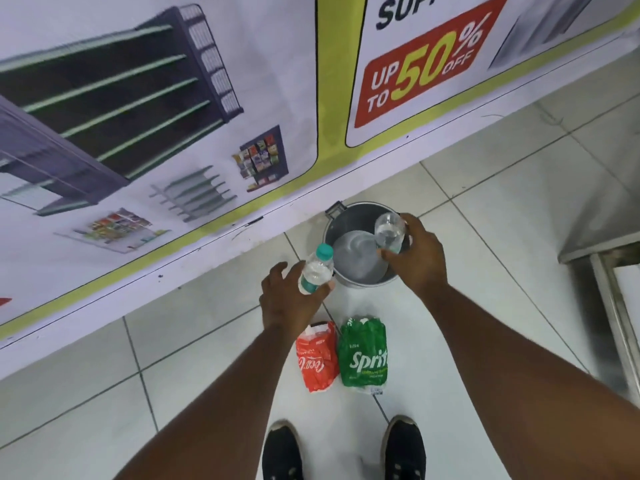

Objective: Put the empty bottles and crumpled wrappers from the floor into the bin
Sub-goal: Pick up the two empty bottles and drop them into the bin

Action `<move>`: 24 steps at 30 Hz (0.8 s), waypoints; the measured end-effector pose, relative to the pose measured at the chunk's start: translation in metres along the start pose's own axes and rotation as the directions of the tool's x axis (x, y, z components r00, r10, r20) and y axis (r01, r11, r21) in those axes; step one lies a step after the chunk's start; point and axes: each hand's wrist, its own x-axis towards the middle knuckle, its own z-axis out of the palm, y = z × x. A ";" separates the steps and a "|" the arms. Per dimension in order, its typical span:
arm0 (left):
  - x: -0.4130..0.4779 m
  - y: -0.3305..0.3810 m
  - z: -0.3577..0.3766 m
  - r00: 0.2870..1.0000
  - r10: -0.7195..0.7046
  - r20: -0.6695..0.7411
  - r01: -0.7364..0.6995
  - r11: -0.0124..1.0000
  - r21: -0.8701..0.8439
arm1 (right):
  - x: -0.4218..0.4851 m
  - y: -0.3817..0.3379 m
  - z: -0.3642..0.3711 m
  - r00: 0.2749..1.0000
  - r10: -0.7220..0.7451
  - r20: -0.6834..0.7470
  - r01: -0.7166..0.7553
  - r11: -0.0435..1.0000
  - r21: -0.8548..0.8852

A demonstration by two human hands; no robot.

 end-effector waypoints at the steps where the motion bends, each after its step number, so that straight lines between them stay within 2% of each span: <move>1: 0.005 0.002 -0.001 1.000 0.006 -0.001 -0.006 1.000 -0.003 | 0.007 -0.003 0.003 1.000 -0.005 -0.009 0.005 1.000 -0.008; 3: 0.015 0.006 -0.003 1.000 0.022 -0.006 -0.022 1.000 -0.009 | 0.018 -0.005 0.009 1.000 0.007 0.029 -0.004 0.996 -0.089; 6: 0.027 0.014 -0.006 0.999 0.039 -0.002 -0.039 0.999 -0.031 | 0.030 -0.002 0.014 0.960 0.109 0.256 -0.028 0.953 -0.301; 8: 0.031 0.018 -0.007 0.999 0.043 -0.004 -0.043 0.998 -0.042 | 0.032 0.000 0.014 0.941 0.115 0.319 0.016 0.925 -0.380; 15: 0.032 0.024 -0.004 0.999 0.049 -0.018 -0.049 0.999 -0.001 | 0.032 -0.001 -0.003 0.947 -0.057 0.317 0.181 0.909 -0.376; 24: 0.057 0.066 0.023 0.997 0.071 0.026 -0.074 0.986 0.148 | 0.042 0.024 -0.027 0.946 -0.073 0.314 0.191 0.913 -0.361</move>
